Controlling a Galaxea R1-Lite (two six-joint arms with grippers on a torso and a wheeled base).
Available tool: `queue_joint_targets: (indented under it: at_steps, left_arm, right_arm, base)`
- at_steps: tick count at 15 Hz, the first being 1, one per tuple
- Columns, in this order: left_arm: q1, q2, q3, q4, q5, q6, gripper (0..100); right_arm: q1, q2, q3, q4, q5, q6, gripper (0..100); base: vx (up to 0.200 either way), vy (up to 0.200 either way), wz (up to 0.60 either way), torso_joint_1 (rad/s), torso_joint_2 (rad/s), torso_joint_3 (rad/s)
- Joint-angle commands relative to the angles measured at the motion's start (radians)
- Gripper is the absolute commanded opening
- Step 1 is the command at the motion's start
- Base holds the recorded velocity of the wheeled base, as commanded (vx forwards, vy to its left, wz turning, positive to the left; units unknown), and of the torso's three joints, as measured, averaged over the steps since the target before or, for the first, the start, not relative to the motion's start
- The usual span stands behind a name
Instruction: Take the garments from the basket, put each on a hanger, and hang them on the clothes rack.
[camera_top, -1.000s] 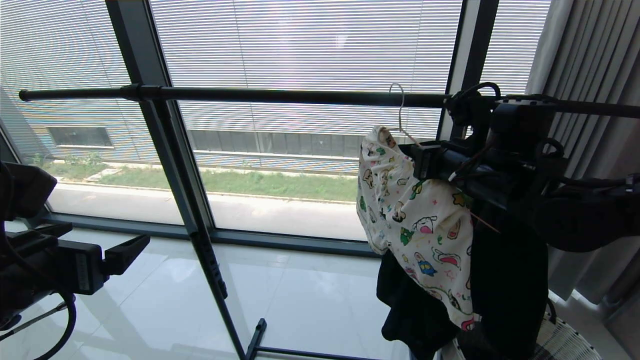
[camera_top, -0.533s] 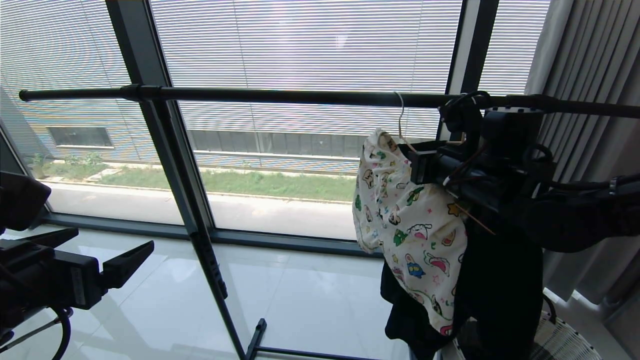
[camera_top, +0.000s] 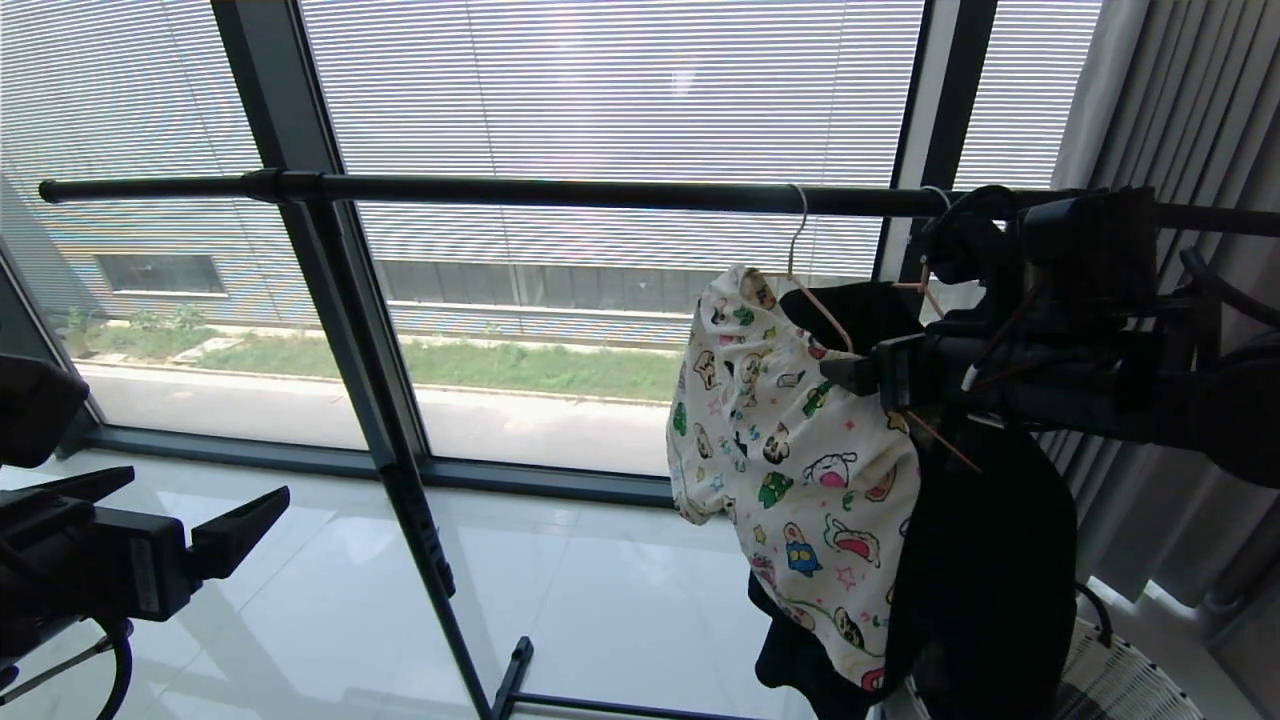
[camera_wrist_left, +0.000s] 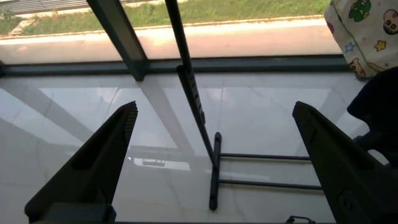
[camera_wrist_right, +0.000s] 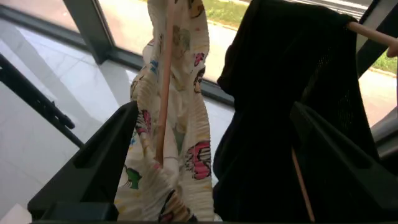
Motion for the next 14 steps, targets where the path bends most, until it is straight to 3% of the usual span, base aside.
queue_joint_targets:
  at_steps: [1,3,6,10,14]
  left_arm:
    - [0.015,0.000,0.003,-0.004,0.002,0.001,100]
    - [0.015,-0.002,0.003,-0.004,0.001,0.001,100]
    - [0.021,0.003,0.004,-0.004,0.001,0.001,100]
    - [0.027,-0.003,0.026,-0.004,0.001,0.000,100]
    - [0.029,-0.002,0.027,-0.004,0.001,-0.002,100]
  right_arm:
    - [-0.026,-0.158,0.007,0.153,-0.067,-0.022,100]
    - [-0.026,-0.187,0.015,0.164,-0.114,-0.019,100]
    - [-0.026,-0.224,0.064,0.020,-0.111,0.001,100]
    - [-0.053,-0.293,0.187,0.032,-0.123,-0.031,100]
    - [-0.119,-0.339,0.279,0.031,-0.172,-0.111,100]
  base:
    - [-0.200,-0.200,0.00,0.002,0.01,0.002]
    - [-0.200,-0.200,0.00,0.014,0.00,-0.002]
    - [-0.200,-0.200,0.00,-0.006,0.00,0.005]
    - [-0.200,-0.200,0.00,0.001,0.00,0.002]
    - [0.000,0.000,0.00,0.000,0.00,0.000]
